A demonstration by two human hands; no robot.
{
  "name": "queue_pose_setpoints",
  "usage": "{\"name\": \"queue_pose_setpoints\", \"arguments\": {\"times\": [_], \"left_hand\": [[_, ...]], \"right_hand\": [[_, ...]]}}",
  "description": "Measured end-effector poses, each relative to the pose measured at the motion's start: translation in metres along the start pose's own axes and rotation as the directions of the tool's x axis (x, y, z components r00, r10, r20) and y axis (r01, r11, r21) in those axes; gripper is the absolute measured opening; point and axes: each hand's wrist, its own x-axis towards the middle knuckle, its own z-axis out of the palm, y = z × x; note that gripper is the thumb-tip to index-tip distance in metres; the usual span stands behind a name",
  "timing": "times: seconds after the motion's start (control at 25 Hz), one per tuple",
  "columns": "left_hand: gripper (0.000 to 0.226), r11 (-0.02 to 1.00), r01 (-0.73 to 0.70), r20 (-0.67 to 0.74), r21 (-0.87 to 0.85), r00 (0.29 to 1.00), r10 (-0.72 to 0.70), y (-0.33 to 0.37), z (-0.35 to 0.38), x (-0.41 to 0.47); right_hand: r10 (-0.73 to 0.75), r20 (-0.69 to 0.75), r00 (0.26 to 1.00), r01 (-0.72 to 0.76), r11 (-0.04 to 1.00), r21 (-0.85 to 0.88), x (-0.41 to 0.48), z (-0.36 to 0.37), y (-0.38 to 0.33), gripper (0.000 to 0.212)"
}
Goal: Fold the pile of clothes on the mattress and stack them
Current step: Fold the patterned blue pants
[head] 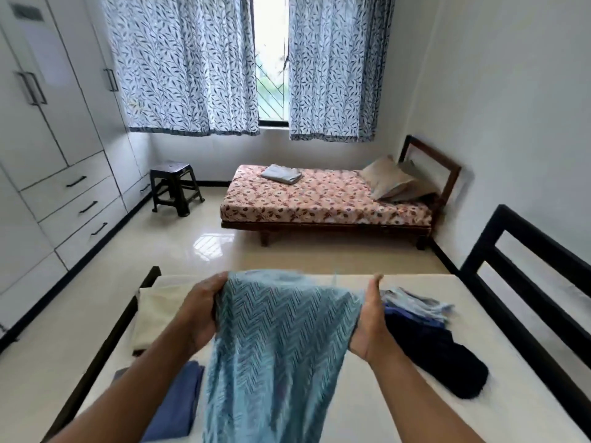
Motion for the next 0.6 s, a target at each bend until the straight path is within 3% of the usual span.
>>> {"name": "queue_pose_setpoints", "arguments": {"times": [0.08, 0.16, 0.32, 0.48, 0.52, 0.6], "left_hand": [[0.032, 1.000, -0.003, -0.069, -0.003, 0.998, 0.003, -0.014, -0.027, 0.010], [0.022, 1.000, -0.015, -0.127, 0.024, 0.992, 0.018, -0.019, -0.043, 0.016], [0.007, 0.969, -0.029, -0.175, 0.246, 0.982, 0.074, -0.005, -0.052, 0.015], [0.018, 0.938, -0.024, -0.111, 0.346, 0.992, 0.067, 0.001, -0.056, 0.023], [0.023, 0.933, -0.032, -0.079, 0.358, 0.995, 0.065, 0.003, -0.057, 0.027], [0.030, 0.911, -0.074, 0.054, 0.405, 0.997, 0.058, 0.013, -0.058, 0.034]], "right_hand": [[0.049, 0.046, 0.998, -0.039, 0.978, -0.205, 0.007, -0.004, 0.004, 0.055], [-0.025, -0.130, 0.991, -0.033, 0.905, -0.424, 0.023, -0.005, -0.004, 0.016], [-0.287, -0.339, 0.896, -0.018, 0.740, -0.673, 0.042, -0.007, -0.020, 0.027], [-0.479, -0.328, 0.814, -0.074, 0.475, -0.877, 0.035, 0.008, -0.036, 0.045], [-0.499, -0.301, 0.812, -0.062, 0.440, -0.896, 0.035, 0.008, -0.043, 0.046], [-0.427, -0.204, 0.881, -0.015, 0.406, -0.914, 0.031, 0.010, -0.055, 0.042]]}}
